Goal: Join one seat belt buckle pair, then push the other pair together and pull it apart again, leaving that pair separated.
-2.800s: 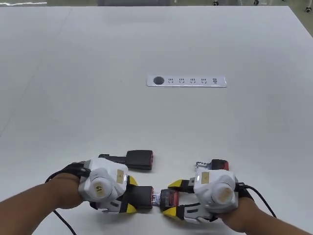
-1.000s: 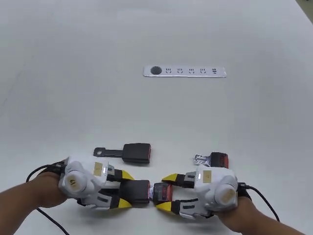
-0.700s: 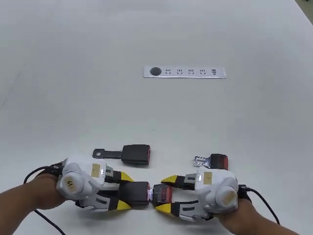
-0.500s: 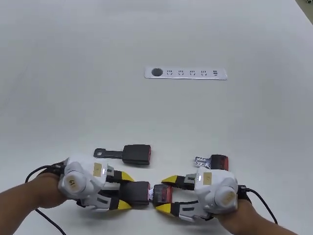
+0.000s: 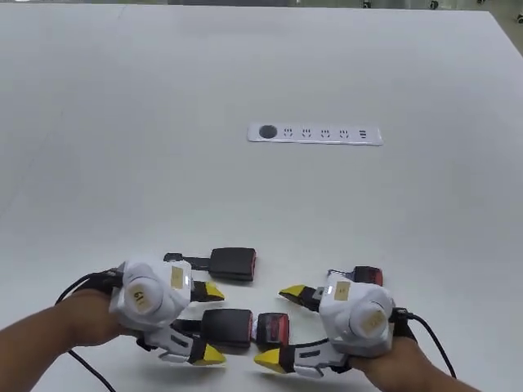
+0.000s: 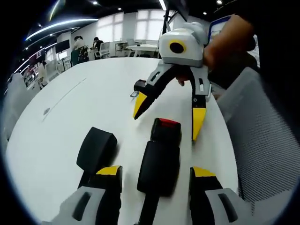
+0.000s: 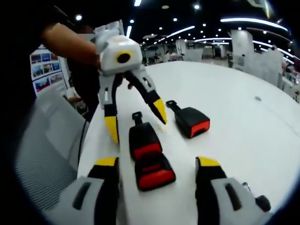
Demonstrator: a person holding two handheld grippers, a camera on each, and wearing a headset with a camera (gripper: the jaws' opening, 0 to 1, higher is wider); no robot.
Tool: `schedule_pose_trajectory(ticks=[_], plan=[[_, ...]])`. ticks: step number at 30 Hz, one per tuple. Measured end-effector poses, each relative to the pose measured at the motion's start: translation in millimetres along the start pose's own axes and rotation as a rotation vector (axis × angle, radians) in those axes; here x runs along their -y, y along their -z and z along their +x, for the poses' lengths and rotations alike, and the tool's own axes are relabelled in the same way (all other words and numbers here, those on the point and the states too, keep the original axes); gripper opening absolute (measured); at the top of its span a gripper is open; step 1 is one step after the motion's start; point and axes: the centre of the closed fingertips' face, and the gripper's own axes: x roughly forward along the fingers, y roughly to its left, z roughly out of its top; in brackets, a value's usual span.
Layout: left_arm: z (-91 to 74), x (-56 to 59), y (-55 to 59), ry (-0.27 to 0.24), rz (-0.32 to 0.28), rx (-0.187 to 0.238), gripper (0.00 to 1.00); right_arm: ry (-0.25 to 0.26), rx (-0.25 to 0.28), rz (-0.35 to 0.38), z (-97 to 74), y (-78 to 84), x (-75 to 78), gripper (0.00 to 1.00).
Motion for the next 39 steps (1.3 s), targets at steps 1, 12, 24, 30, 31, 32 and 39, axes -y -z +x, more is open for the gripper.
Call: schedule_pose_trajectory(ticks=[1,12,24,30,31,32,39], plan=[[-3.5,-2.5,-8.7,-0.015,-0.02,0.036,0.64,0.005,0.001,0.01,-2.1,-3.0,1.8,0.7],[-28.2,-36.3,-53.8,-0.119,-0.054,0.168,0.83,0.149,0.075,0.029,-44.5,-27.9,48.0,0.86],[-19.2,-68.1,-55.0,-0.125,-0.006,0.128,0.79,0.203,0.0,-0.015,-89.2,6.9,102.2,0.87],[-7.1,-80.9,-46.3,-0.101,-0.017,0.101,0.73,0.198,-0.04,0.008,-96.6,25.7,113.3,0.86],[-3.8,-83.2,-41.6,-0.097,-0.011,0.088,0.73,0.187,-0.053,0.005,-96.0,30.7,113.3,0.86],[-1.6,-84.3,-39.0,-0.094,-0.008,0.079,0.73,0.181,-0.066,0.001,-95.8,34.5,113.7,0.86],[15.4,-91.1,-15.0,-0.056,-0.005,0.026,0.72,0.114,-0.153,-0.016,-92.5,67.1,114.9,0.72]])
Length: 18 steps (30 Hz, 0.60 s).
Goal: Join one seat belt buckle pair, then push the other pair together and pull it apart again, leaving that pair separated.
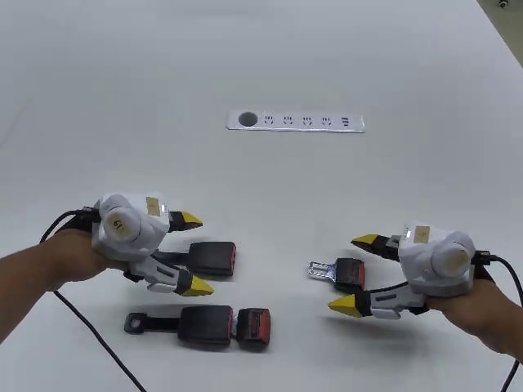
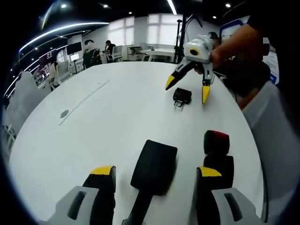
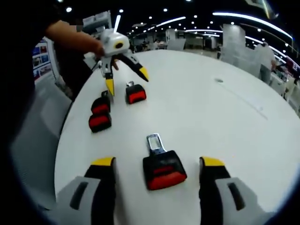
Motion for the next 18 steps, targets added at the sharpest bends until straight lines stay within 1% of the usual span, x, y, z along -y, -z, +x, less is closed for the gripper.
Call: schedule_pose_trajectory(ticks=[1,3,5,7,8,10,11,12,13,14,15,16,17,18], plan=[[0.8,-0.9,1.1,-0.001,0.014,-0.003,0.71,-0.002,-0.008,-0.006,-0.1,2.4,0.3,0.7],[3.2,-3.1,2.8,0.0,0.013,-0.008,0.69,-0.014,-0.013,0.002,-0.4,5.7,1.4,0.64],[6.6,-2.6,3.9,0.009,0.026,-0.014,0.67,-0.022,-0.014,0.008,-0.9,6.7,1.8,0.62],[9.8,-2.2,7.4,0.023,0.029,-0.021,0.66,-0.022,-0.017,-0.021,-1.1,7.6,3.3,0.57],[11.4,-1.5,9.9,0.03,0.037,-0.031,0.64,-0.025,-0.017,-0.018,-1.8,7.8,4.3,0.54],[13.3,-1.8,12.1,0.032,0.041,-0.035,0.6,-0.029,-0.016,-0.017,-2.2,8.4,4.1,0.48],[14.0,-1.6,13.1,0.035,0.042,-0.038,0.58,-0.029,-0.018,-0.042,-2.4,8.9,4.9,0.46],[14.5,-2.7,10.2,0.025,0.075,-0.026,0.57,-0.025,-0.029,-0.072,-2.6,11.3,5.0,0.43],[13.8,-1.9,11.9,0.023,0.06,-0.035,0.57,-0.021,-0.031,-0.083,-3.0,11.6,5.1,0.42],[13.7,-0.4,10.7,0.025,0.059,-0.034,0.55,-0.024,-0.028,-0.076,-3.1,11.0,4.4,0.4],[12.9,1.6,10.4,0.033,0.063,-0.036,0.53,-0.025,-0.028,-0.077,-3.1,11.2,3.8,0.39],[12.8,1.3,9.4,0.033,0.078,-0.032,0.5,-0.028,-0.026,-0.087,-2.8,11.4,3.5,0.38],[11.4,1.3,7.4,0.033,0.075,-0.029,0.46,-0.027,-0.029,-0.111,-3.0,11.9,5.2,0.37],[10.9,1.0,6.4,0.033,0.076,-0.029,0.44,-0.034,-0.027,-0.107,-2.6,11.8,4.2,0.36]])
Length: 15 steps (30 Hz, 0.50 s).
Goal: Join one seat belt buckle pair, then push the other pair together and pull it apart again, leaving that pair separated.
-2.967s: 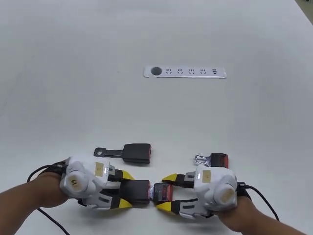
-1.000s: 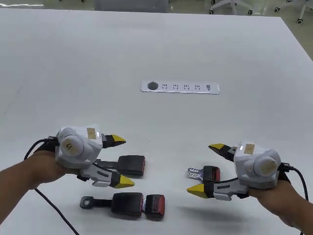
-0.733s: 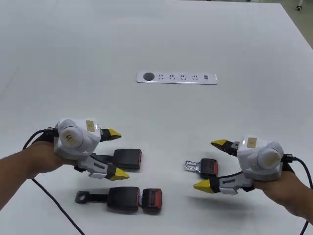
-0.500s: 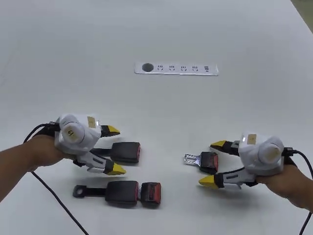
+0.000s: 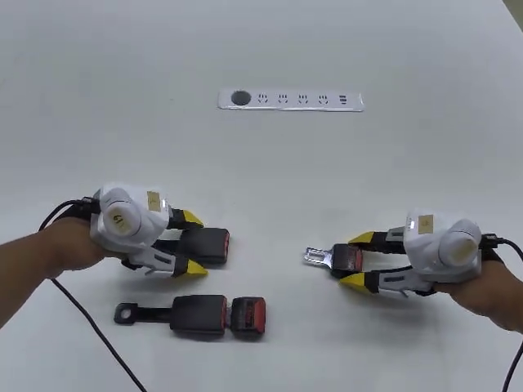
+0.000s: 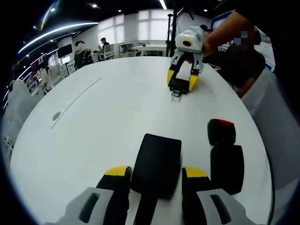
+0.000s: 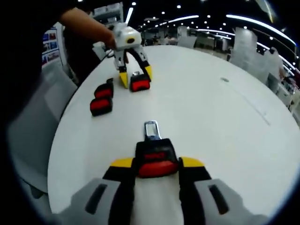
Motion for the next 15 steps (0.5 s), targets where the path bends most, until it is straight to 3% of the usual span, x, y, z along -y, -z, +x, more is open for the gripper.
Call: schedule_pose_trajectory(ticks=[6,15], plan=[[-2.3,0.6,-2.9,0.0,0.013,-0.003,0.4,-0.022,0.02,-0.022,-0.3,-1.2,0.1,0.36],[-5.9,-0.8,-0.9,0.013,0.034,-0.002,0.39,-0.054,0.079,0.007,-2.2,-5.7,-1.0,0.35]])
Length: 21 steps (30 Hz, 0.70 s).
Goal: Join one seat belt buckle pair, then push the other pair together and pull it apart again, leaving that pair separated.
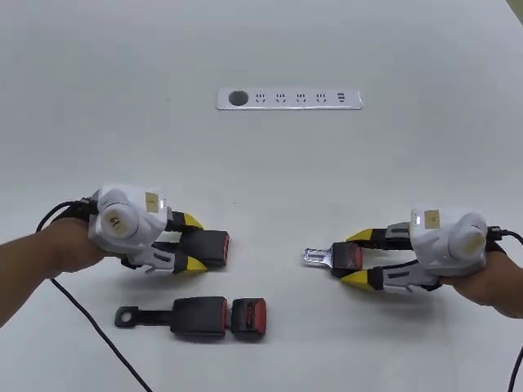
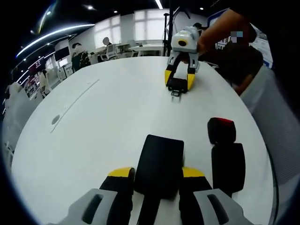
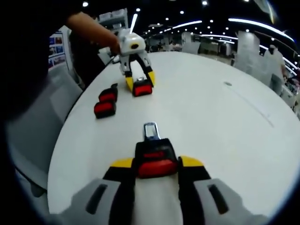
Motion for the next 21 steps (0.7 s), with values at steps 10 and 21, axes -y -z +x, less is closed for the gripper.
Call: schedule_pose_trajectory(ticks=[10,21], plan=[[0.8,-2.4,3.6,0.002,0.0,0.012,0.38,-0.007,0.043,0.018,7.8,-11.8,-3.3,0.35],[5.1,-4.2,8.3,0.003,-0.003,0.009,0.38,-0.031,0.061,0.0,28.3,-24.1,1.1,0.35]])
